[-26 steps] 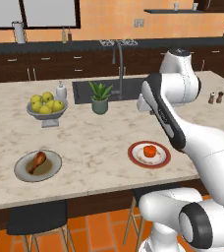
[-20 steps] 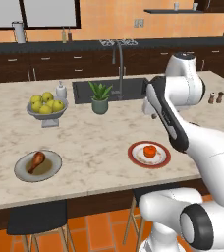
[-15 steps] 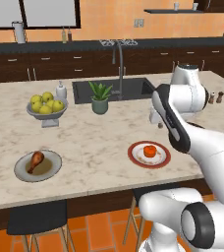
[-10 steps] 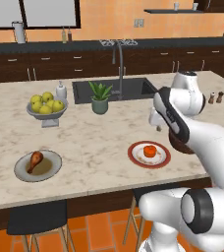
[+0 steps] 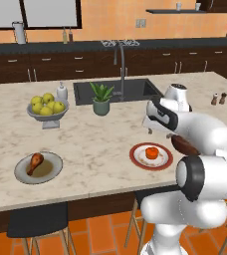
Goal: Pick the chicken drumstick and squash from their plates and place them in the bowl. Then put the bowl in the fridge.
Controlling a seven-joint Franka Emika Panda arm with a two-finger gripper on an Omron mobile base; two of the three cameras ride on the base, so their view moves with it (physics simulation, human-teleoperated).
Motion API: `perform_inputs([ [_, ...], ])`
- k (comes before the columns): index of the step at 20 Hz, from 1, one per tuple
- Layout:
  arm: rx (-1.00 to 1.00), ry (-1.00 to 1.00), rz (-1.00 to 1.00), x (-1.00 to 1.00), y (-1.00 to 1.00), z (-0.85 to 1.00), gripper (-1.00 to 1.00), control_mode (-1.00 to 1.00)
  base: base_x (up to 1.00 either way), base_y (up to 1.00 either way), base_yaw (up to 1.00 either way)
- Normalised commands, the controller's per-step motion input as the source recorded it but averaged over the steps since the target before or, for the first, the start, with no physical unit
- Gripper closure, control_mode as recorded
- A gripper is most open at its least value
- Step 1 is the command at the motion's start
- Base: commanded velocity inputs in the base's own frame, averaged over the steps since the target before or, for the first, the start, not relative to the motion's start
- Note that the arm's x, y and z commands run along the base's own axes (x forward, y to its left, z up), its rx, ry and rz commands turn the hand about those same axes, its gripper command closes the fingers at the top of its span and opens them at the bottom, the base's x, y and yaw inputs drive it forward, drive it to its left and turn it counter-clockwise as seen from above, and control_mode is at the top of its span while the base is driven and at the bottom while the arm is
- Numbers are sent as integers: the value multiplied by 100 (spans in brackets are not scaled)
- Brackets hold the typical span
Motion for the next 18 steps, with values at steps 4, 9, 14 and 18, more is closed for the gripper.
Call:
perform_inputs([
  [4, -6, 0, -11, 0, 0, -59, -100, -100, 0, 0, 0],
  [9, -2, 4, -5, 15, 0, -65, -100, -100, 0, 0, 0],
  [14, 0, 1, -2, 11, 0, -52, -100, -100, 0, 0, 0],
  [18, 0, 2, -3, 20, 1, -48, -100, -100, 0, 0, 0],
])
